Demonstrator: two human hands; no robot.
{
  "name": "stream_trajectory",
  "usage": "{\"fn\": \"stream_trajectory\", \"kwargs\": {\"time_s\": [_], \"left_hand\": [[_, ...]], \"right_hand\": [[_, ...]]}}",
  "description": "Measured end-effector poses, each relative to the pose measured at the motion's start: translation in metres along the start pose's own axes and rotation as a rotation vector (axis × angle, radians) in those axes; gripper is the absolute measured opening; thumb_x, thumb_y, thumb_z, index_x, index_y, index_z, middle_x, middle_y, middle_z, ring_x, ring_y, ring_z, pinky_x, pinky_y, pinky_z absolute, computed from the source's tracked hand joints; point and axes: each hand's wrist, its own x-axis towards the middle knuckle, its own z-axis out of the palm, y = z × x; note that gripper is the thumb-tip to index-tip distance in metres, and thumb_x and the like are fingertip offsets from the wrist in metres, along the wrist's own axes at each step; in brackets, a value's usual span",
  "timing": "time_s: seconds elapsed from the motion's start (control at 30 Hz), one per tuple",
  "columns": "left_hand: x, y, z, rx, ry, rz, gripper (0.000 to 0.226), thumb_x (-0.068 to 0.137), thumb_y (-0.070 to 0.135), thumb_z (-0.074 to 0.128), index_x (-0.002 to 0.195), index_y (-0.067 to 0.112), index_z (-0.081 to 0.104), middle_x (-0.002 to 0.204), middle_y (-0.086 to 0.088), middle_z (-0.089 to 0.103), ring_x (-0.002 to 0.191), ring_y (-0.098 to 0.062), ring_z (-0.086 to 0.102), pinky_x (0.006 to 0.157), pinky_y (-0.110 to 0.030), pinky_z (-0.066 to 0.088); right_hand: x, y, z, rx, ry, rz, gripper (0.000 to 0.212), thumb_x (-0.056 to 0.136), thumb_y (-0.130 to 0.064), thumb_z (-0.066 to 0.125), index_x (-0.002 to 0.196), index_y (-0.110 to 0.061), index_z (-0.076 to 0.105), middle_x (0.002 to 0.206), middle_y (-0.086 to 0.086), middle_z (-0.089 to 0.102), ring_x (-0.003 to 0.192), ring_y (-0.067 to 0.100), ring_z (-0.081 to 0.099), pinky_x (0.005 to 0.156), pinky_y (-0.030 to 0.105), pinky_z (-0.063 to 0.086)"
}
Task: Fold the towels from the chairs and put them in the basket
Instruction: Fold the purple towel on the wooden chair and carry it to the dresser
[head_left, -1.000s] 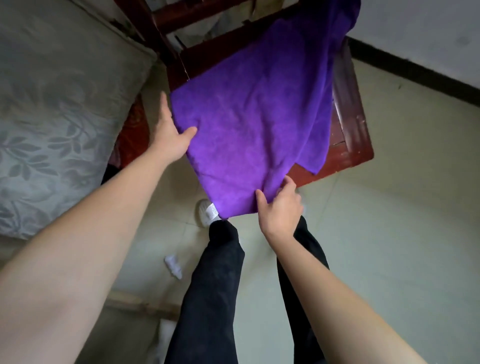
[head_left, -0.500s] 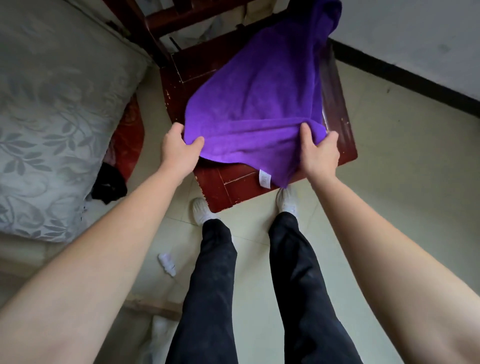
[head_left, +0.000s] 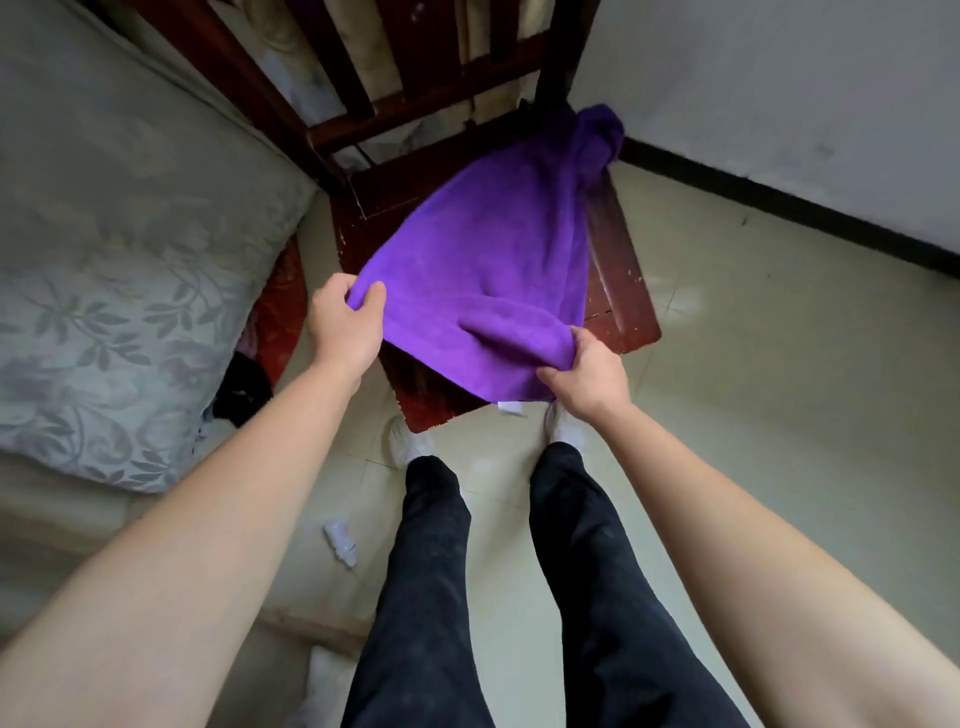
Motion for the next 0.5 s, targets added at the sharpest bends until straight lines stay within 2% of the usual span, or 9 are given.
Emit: {"fn": "stream_trajectory", "kwargs": {"time_s": [0.07,0.13,0.17,0.23,0.33,0.37,0.43,0.5], "left_hand": [[-0.015,0.037,-0.028,0.0,0.067,0.016,0.015,0.085,0.028,0.061,0.081,0.014,0.061,0.07,0.006,0.053,0.068,-0.013,0.047,0.062,-0.027,0.038],[-0.031,0.074,-0.053,-0.059,0.106,0.026,0.006,0.084,0.022,0.063,0.084,0.016,0.061,0.07,0.007,0.055,0.07,-0.014,0.052,0.066,-0.027,0.042],[-0.038,0.091,-0.064,-0.077,0.121,0.037,0.005,0.084,0.019,0.064,0.086,0.016,0.061,0.072,0.005,0.057,0.07,-0.016,0.053,0.065,-0.027,0.043],[-0.06,0.131,-0.091,-0.088,0.157,0.073,0.008,0.082,0.016,0.065,0.087,0.018,0.058,0.078,0.0,0.06,0.071,-0.018,0.055,0.062,-0.026,0.043],[-0.1,0.194,-0.135,-0.128,0.243,0.103,0.026,0.08,0.018,0.065,0.104,0.019,0.057,0.096,-0.001,0.059,0.08,-0.021,0.058,0.07,-0.03,0.046],[-0.113,0.211,-0.148,-0.169,0.265,0.098,0.032,0.079,0.019,0.065,0.11,0.019,0.057,0.102,-0.001,0.058,0.084,-0.022,0.059,0.073,-0.031,0.049],[-0.139,0.242,-0.171,-0.329,0.297,0.067,0.033,0.079,0.02,0.065,0.111,0.023,0.058,0.11,-0.002,0.061,0.089,-0.023,0.063,0.075,-0.034,0.054],[-0.164,0.267,-0.191,-0.468,0.302,0.065,0.024,0.081,0.016,0.062,0.104,0.024,0.061,0.11,-0.006,0.065,0.083,-0.022,0.064,0.063,-0.031,0.054]], "right_hand": [[-0.019,-0.025,-0.043,0.023,0.078,-0.066,0.082,0.086,-0.03,0.071,0.154,-0.017,0.028,0.132,0.015,0.063,0.123,0.037,0.057,0.102,0.039,0.046],[-0.039,-0.049,-0.086,0.06,0.122,-0.136,0.084,0.089,-0.034,0.068,0.157,-0.021,0.02,0.131,0.016,0.063,0.123,0.037,0.056,0.101,0.038,0.045],[-0.049,-0.06,-0.105,0.077,0.134,-0.175,0.08,0.089,-0.036,0.067,0.156,-0.026,0.023,0.127,0.014,0.065,0.12,0.036,0.057,0.099,0.037,0.045],[-0.074,-0.084,-0.148,0.138,0.174,-0.279,0.065,0.089,-0.038,0.067,0.147,-0.032,0.04,0.115,0.006,0.067,0.112,0.03,0.059,0.096,0.034,0.046],[-0.114,-0.123,-0.214,0.359,0.218,-0.407,0.042,0.087,-0.034,0.073,0.127,-0.028,0.062,0.11,-0.007,0.066,0.106,0.016,0.06,0.103,0.032,0.046],[-0.127,-0.133,-0.233,0.458,0.193,-0.418,0.04,0.087,-0.03,0.075,0.125,-0.024,0.064,0.113,-0.006,0.066,0.107,0.014,0.062,0.102,0.03,0.047],[-0.152,-0.152,-0.266,0.734,0.051,-0.388,0.042,0.085,-0.02,0.077,0.126,-0.018,0.065,0.115,0.003,0.07,0.098,0.014,0.067,0.093,0.028,0.054],[-0.176,-0.169,-0.294,0.942,-0.064,-0.38,0.044,0.084,-0.011,0.076,0.127,-0.015,0.065,0.111,0.011,0.073,0.086,0.016,0.07,0.08,0.028,0.059]]}}
